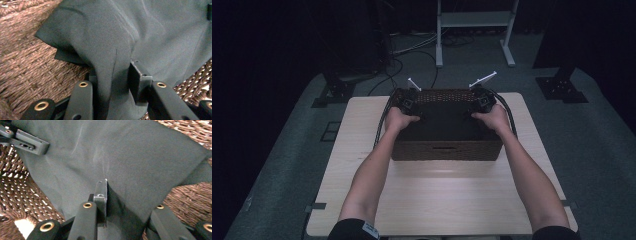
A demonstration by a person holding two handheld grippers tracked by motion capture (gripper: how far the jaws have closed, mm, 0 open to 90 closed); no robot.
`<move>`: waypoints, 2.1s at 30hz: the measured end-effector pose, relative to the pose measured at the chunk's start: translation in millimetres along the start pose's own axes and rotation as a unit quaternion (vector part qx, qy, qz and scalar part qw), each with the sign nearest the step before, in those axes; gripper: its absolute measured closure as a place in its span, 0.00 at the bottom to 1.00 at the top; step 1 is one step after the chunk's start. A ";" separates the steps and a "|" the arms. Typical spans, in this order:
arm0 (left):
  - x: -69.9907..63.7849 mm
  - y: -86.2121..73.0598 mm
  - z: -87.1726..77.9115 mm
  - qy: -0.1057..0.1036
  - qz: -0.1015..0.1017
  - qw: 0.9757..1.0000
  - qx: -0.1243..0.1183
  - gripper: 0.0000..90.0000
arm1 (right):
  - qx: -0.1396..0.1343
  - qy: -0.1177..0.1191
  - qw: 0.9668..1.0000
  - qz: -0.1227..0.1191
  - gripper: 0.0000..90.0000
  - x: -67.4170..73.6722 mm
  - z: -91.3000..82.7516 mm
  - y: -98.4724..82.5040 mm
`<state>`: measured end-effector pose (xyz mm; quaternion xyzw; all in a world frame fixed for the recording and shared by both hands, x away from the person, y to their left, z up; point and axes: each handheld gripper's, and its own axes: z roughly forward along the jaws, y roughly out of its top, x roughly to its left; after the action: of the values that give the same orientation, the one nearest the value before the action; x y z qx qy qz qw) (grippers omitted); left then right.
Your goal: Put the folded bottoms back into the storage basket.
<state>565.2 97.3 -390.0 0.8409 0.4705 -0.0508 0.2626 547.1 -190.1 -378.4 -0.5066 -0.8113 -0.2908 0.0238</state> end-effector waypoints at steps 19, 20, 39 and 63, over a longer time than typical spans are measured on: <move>5.5 -1.3 -9.1 0.037 -0.021 0.999 -0.015 0.65 | -0.003 -0.026 1.000 0.012 0.76 -14.0 -10.5 -8.4; 6.0 -1.5 -9.3 0.038 -0.021 0.999 -0.016 0.65 | -0.005 -0.025 1.000 0.014 0.76 -14.7 -11.4 -8.8; 14.9 -5.8 -23.5 0.041 -0.040 0.998 -0.041 0.60 | -0.018 -0.031 0.999 0.017 0.74 -18.6 -25.5 -11.2; 0.2 -18.7 -46.3 0.028 -0.020 0.997 -0.072 0.56 | -0.042 -0.009 0.999 0.007 0.73 -7.6 -40.8 -23.7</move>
<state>542.4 127.9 -357.8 0.8114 0.4965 0.0016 0.3084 520.5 -224.0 -357.7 -0.5152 -0.7951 -0.3200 -0.0032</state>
